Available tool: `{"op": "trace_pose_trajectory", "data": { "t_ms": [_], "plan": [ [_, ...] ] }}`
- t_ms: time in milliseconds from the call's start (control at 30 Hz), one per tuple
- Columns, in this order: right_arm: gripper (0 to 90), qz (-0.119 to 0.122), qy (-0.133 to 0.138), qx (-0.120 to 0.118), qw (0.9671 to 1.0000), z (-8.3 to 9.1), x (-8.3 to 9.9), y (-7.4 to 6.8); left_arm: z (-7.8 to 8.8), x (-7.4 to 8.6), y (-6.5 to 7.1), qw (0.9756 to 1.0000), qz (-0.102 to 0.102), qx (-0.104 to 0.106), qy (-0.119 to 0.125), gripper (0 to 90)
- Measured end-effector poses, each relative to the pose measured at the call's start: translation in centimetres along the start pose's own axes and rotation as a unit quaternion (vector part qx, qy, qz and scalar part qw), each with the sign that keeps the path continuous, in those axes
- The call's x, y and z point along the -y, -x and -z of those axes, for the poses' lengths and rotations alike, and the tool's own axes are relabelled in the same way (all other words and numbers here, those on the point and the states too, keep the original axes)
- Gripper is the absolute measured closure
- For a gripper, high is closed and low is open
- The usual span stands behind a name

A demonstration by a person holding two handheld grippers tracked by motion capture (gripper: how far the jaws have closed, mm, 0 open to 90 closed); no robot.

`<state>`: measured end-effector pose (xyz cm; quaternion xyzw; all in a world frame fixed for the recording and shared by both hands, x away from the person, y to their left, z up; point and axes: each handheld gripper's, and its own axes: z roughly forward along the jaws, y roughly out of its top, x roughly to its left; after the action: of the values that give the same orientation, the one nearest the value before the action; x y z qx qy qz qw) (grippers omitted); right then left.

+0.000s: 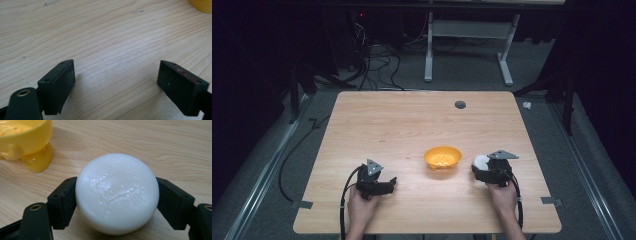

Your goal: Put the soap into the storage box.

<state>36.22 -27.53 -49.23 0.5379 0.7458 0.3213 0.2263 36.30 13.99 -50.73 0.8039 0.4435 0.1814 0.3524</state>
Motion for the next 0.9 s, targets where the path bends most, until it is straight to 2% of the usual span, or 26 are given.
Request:
{"op": "trace_pose_trajectory", "data": {
  "t_ms": [267,633,767,900],
  "plan": [
    [24.1,-0.003,0.008,-0.003,1.0000,0.5,-0.2,0.1,0.0,0.0,0.0,1.0000,0.000,0.000,0.000,15.4],
    [24.1,0.011,0.018,-0.007,0.9998,1.4,-1.2,-0.5,0.0,0.0,0.0,1.0000,0.001,0.001,0.000,15.4],
    [24.2,0.008,0.023,-0.010,0.9997,1.6,-1.3,-0.5,0.0,0.0,0.0,1.0000,0.001,0.001,0.000,15.4],
    [24.2,0.009,0.019,-0.014,0.9997,1.6,-1.3,-0.6,0.0,0.0,0.0,1.0000,0.001,0.000,0.001,15.4]
  ]
}}
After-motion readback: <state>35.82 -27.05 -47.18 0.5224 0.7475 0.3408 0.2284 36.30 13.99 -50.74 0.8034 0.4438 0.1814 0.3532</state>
